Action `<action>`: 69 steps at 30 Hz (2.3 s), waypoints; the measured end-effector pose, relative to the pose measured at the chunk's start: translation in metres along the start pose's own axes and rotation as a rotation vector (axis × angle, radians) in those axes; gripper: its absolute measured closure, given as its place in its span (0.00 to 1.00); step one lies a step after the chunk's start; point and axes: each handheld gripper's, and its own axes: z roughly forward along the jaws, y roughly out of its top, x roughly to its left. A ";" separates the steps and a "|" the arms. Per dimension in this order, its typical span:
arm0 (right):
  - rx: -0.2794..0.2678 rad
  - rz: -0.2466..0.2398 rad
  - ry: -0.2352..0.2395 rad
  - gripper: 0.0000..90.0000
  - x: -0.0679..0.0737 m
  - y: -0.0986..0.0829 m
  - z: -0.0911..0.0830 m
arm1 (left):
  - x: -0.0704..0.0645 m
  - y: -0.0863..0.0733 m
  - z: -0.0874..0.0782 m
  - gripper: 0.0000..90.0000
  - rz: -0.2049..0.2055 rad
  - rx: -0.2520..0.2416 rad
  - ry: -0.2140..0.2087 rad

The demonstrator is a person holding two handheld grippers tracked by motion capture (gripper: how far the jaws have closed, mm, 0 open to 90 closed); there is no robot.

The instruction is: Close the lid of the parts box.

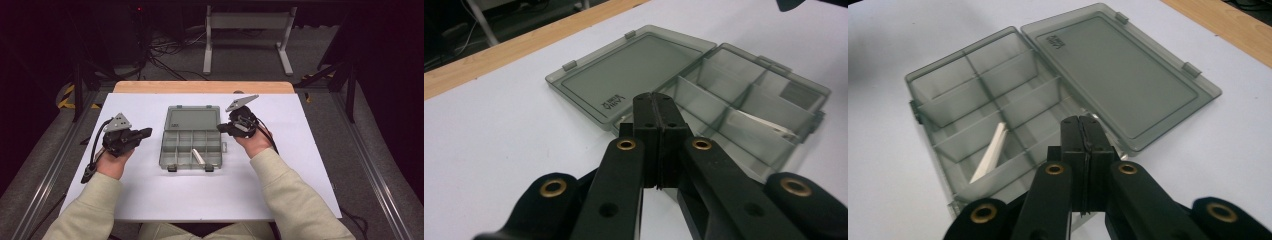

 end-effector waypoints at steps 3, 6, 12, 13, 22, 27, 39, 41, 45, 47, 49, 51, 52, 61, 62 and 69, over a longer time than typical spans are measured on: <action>0.002 0.000 -0.013 1.00 -0.007 0.002 0.001 | 0.006 0.005 0.006 0.99 -0.016 0.014 0.004; 0.009 0.011 -0.022 1.00 -0.016 0.004 0.003 | 0.014 0.009 0.016 0.99 -0.029 0.040 0.013; 0.021 0.021 -0.038 1.00 -0.029 0.008 0.007 | 0.027 0.014 0.031 0.99 -0.056 0.087 0.023; 0.023 0.023 -0.035 1.00 -0.031 0.008 0.008 | 0.029 0.014 0.034 0.99 -0.059 0.092 0.027; 0.049 0.059 -0.042 1.00 -0.049 0.011 0.021 | 0.046 0.021 0.059 0.99 -0.080 0.159 0.050; 0.058 0.068 -0.055 1.00 -0.055 0.011 0.026 | 0.051 0.019 0.070 0.99 -0.076 0.197 0.058; 0.093 0.082 -0.061 1.00 -0.067 0.008 0.041 | 0.059 0.023 0.082 0.99 -0.080 0.204 0.050; 0.100 0.083 -0.061 1.00 -0.069 0.006 0.044 | 0.061 0.022 0.083 0.99 -0.080 0.209 0.050; 0.111 0.095 -0.060 1.00 -0.070 0.004 0.046 | 0.060 0.018 0.083 0.99 -0.083 0.194 0.048; 0.115 0.095 -0.058 1.00 -0.071 0.002 0.048 | 0.060 0.017 0.084 0.99 -0.088 0.207 0.043; 0.128 0.101 -0.058 1.00 -0.071 0.001 0.051 | 0.060 0.015 0.087 0.99 -0.093 0.231 0.038; 0.134 0.102 -0.056 1.00 -0.072 -0.001 0.053 | 0.060 0.013 0.090 0.99 -0.109 0.240 0.035; 0.139 0.103 -0.054 1.00 -0.072 -0.002 0.055 | 0.061 0.012 0.093 0.99 -0.116 0.250 0.036; 0.184 0.121 -0.054 1.00 -0.075 -0.007 0.068 | 0.064 0.004 0.108 0.99 -0.168 0.312 0.004; 0.188 0.121 -0.054 1.00 -0.075 -0.007 0.069 | 0.064 0.003 0.109 0.99 -0.170 0.316 0.003; 0.220 0.130 -0.060 1.00 -0.077 -0.011 0.079 | 0.066 0.000 0.115 0.99 -0.184 0.339 -0.004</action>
